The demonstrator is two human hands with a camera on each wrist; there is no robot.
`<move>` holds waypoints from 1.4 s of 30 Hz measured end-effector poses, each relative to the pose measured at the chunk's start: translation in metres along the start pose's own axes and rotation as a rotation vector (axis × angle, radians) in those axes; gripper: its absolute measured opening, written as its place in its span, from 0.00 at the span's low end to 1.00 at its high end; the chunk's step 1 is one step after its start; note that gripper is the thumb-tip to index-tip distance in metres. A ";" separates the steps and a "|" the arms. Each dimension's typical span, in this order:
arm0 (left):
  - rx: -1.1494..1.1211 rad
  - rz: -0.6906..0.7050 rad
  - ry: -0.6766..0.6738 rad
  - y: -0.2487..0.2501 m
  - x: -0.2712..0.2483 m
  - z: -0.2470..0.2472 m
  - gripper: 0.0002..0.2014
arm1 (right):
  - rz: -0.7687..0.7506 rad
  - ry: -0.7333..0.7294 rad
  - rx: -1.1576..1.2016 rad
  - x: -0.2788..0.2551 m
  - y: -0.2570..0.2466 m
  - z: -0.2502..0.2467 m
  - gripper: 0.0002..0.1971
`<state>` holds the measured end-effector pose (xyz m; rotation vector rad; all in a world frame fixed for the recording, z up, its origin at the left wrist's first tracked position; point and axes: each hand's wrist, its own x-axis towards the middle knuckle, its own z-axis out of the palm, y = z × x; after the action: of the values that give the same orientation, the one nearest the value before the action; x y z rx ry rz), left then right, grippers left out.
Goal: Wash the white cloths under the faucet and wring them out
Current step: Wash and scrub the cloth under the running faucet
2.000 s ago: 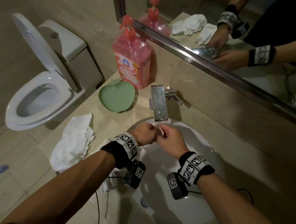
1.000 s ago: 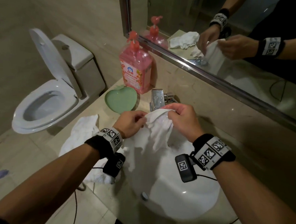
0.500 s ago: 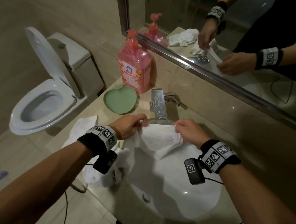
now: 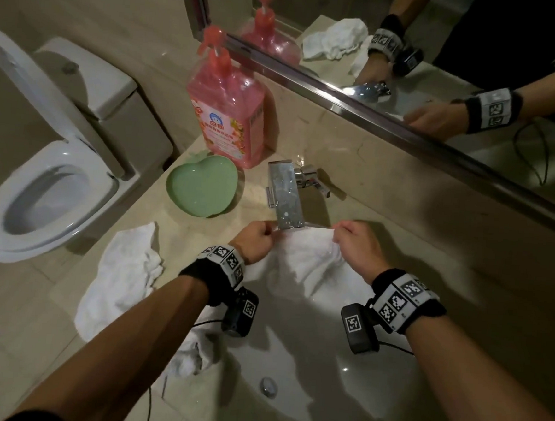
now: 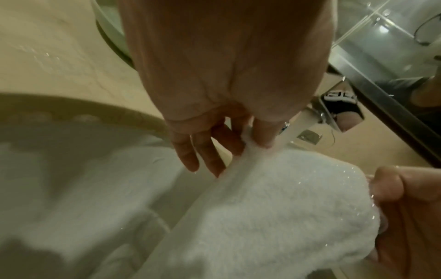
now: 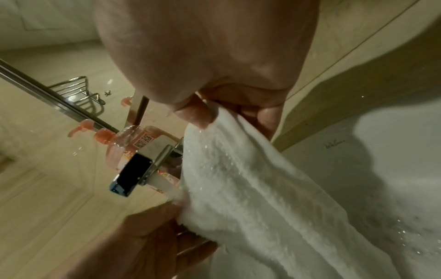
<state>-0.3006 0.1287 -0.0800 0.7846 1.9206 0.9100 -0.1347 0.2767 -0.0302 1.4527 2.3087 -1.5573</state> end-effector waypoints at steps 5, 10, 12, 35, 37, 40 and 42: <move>-0.281 0.047 -0.089 0.011 0.002 0.006 0.12 | -0.024 0.066 0.073 0.006 0.007 -0.004 0.13; -0.105 0.109 0.115 0.006 -0.006 -0.007 0.09 | -0.010 -0.041 0.074 0.014 0.019 0.003 0.12; -0.032 0.161 0.146 0.005 -0.014 -0.015 0.07 | -0.014 -0.076 0.070 0.016 0.022 0.009 0.11; -0.329 -0.073 0.020 -0.002 -0.050 -0.067 0.11 | 0.060 -0.235 0.333 0.032 0.002 0.076 0.09; -0.234 -0.075 -0.104 -0.007 -0.045 -0.062 0.22 | 0.025 -0.180 0.226 0.034 -0.003 0.069 0.08; 0.012 -0.061 -0.154 -0.011 -0.032 -0.042 0.20 | -0.029 -0.112 0.095 0.032 -0.008 0.059 0.10; 0.052 -0.053 -0.145 -0.009 -0.021 -0.027 0.22 | -0.051 -0.142 0.051 0.029 -0.008 0.050 0.12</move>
<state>-0.3165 0.0994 -0.0681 0.8038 1.8352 0.7535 -0.1794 0.2589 -0.0629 1.2570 2.2585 -1.6844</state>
